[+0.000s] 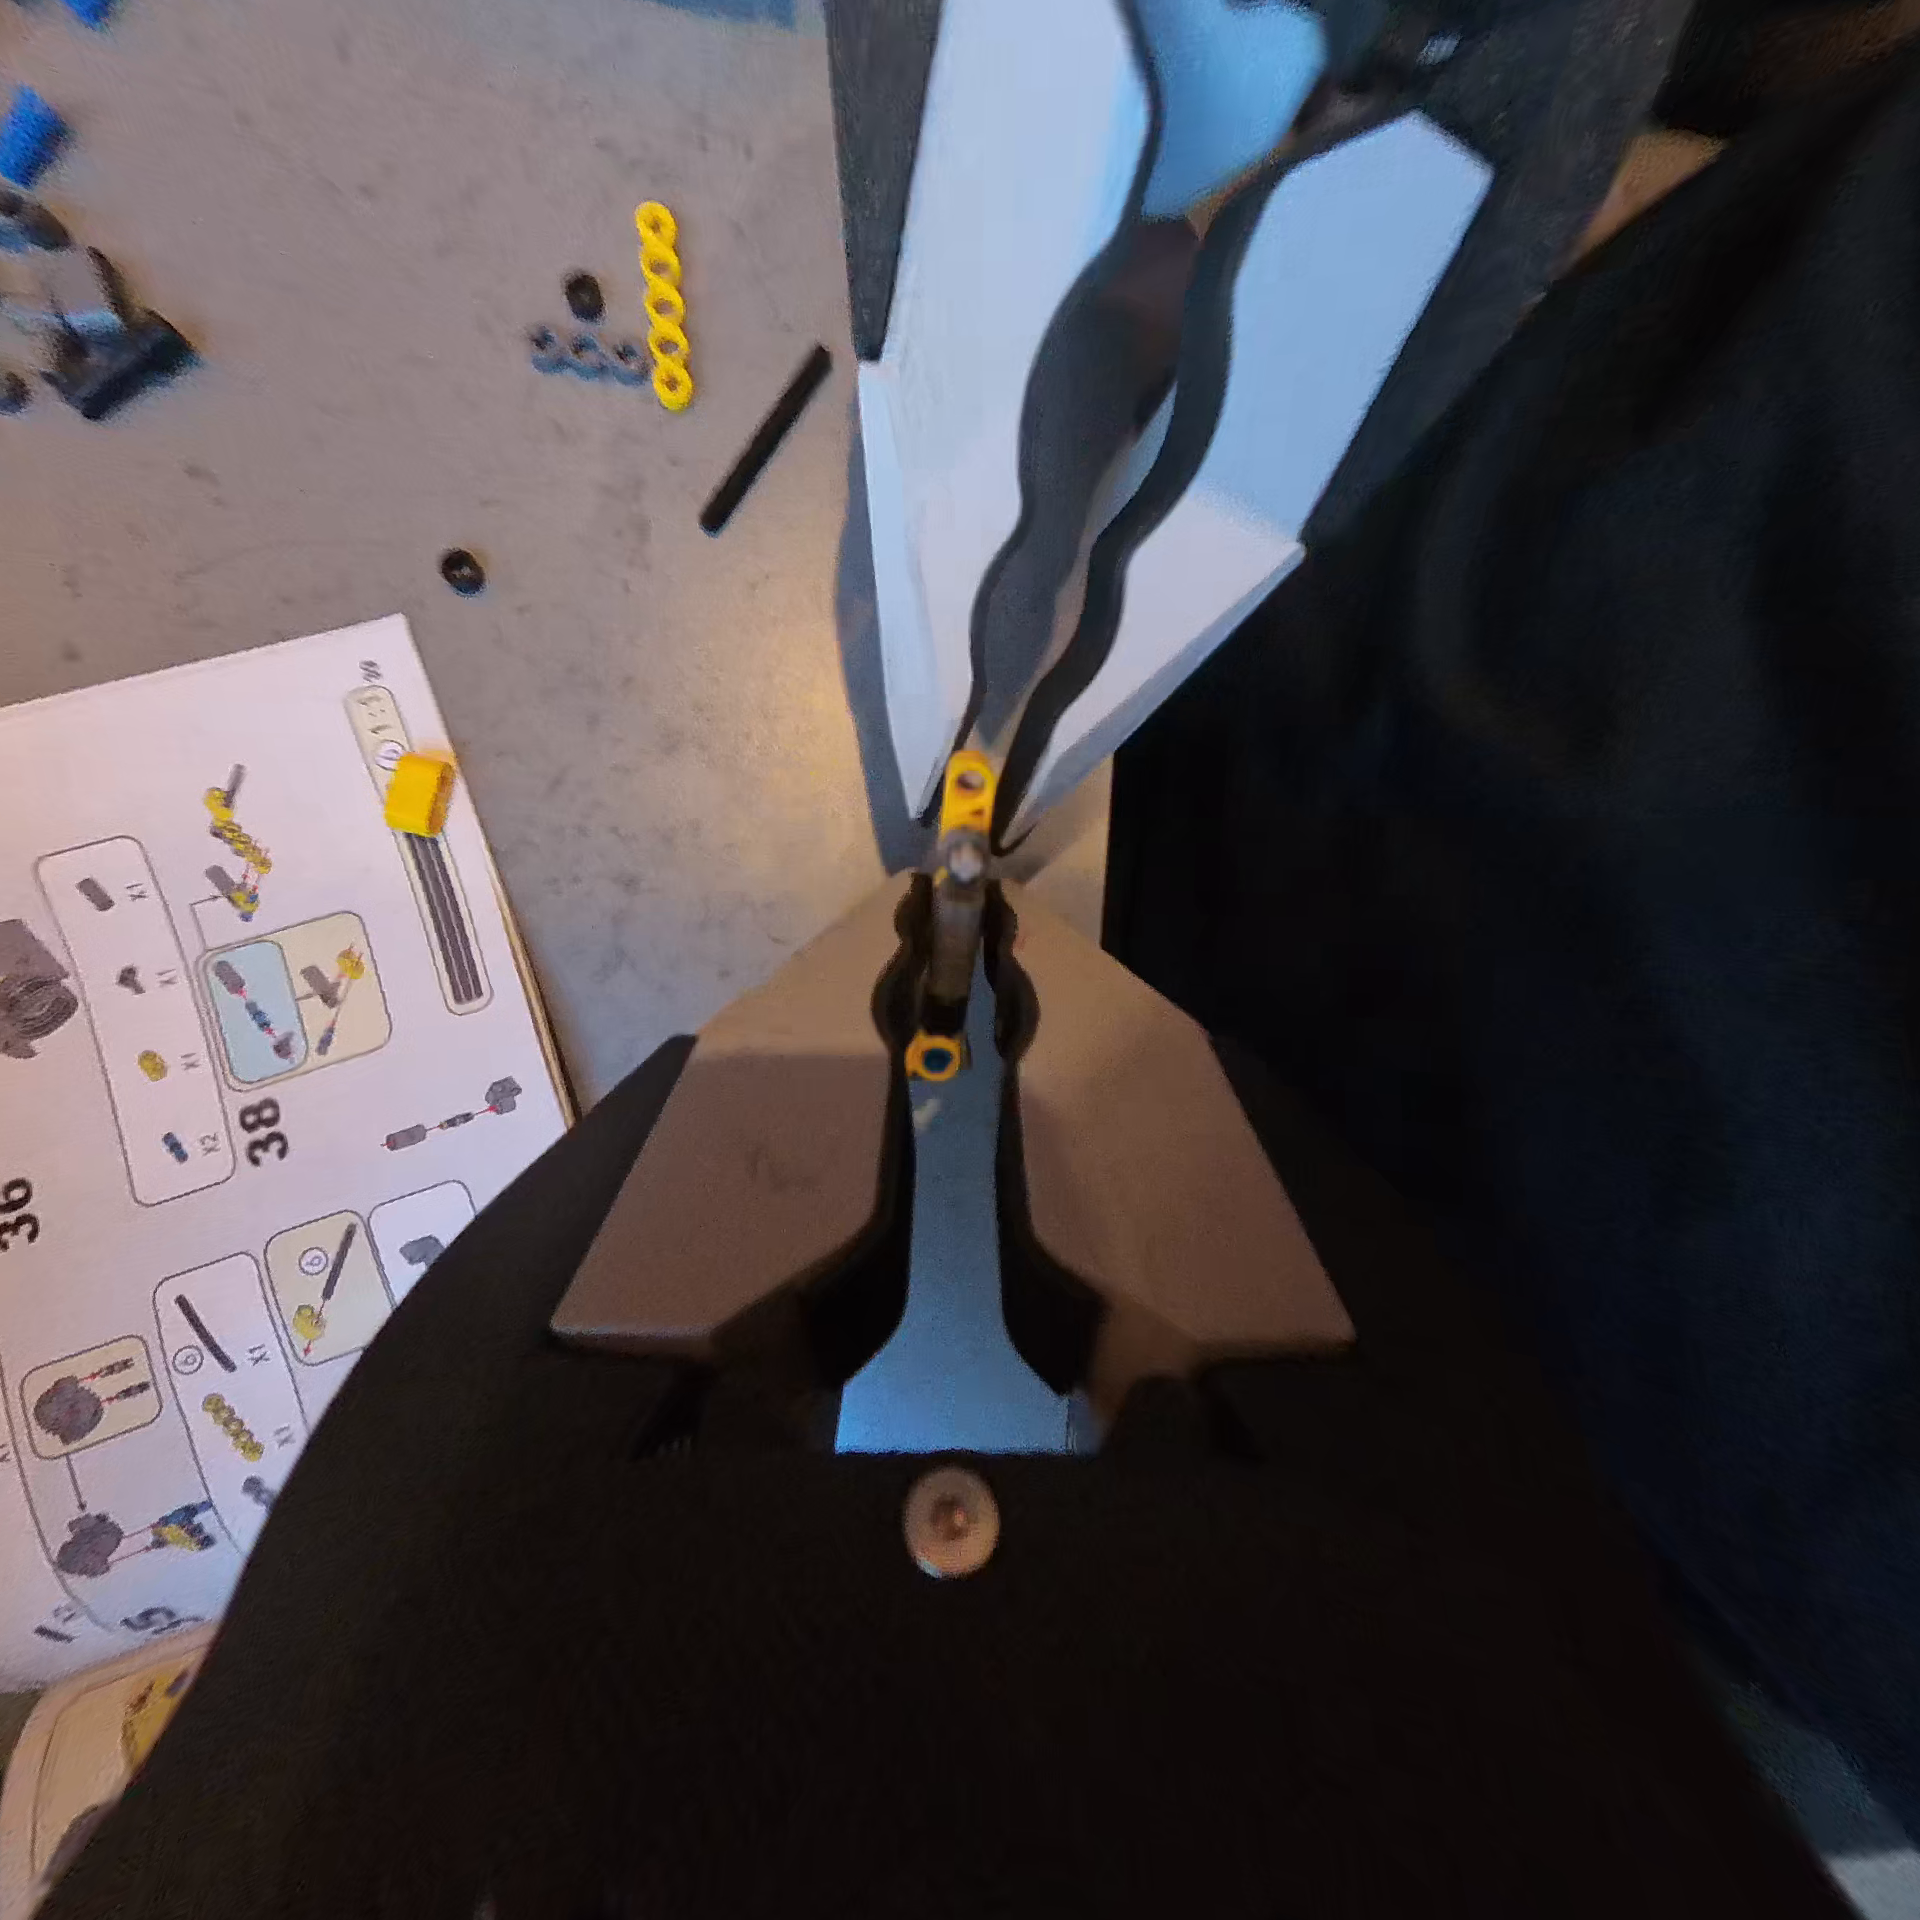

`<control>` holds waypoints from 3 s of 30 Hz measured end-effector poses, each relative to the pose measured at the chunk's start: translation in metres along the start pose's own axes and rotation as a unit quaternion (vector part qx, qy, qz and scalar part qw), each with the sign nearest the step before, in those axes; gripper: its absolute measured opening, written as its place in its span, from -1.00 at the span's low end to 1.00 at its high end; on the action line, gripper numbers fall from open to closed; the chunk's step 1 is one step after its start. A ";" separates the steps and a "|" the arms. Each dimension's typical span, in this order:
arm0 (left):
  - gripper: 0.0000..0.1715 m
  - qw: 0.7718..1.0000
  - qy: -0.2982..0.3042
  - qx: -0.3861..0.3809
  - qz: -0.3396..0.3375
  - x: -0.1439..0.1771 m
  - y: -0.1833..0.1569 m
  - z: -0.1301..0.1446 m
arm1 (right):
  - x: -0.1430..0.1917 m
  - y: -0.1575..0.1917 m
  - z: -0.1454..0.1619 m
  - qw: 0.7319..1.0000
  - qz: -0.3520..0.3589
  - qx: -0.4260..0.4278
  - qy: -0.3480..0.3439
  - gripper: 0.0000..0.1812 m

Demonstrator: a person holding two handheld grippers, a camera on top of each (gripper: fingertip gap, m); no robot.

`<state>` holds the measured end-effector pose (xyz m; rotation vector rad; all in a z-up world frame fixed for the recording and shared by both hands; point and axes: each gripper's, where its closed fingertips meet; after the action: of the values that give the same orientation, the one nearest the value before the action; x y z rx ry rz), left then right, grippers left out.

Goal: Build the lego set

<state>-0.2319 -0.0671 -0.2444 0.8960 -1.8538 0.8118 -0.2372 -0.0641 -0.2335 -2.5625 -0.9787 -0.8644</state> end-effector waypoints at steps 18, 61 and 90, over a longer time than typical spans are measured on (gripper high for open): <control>-0.71 0.997 -0.077 0.011 -0.001 -0.006 0.008 0.003 | -0.013 -0.008 0.015 0.995 -0.031 -0.078 0.058 -0.88; -0.86 0.994 0.006 -0.099 -0.044 -0.006 0.003 0.003 | -0.012 0.001 0.011 0.995 -0.043 0.031 0.089 -0.92; -0.61 0.998 -0.030 -0.044 -0.012 -0.014 0.006 0.009 | -0.016 0.005 0.014 0.993 -0.091 -0.014 0.068 -0.92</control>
<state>-0.2363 -0.0680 -0.2616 0.8945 -1.9121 0.6883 -0.2369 -0.0699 -0.2547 -2.4283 -1.1799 -1.0925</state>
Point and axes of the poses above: each gripper's, where its closed fingertips meet, x back along the fingers, z out of its underside, y = z × x across the jaws, and after that the axes turned 9 degrees about y, right-handed
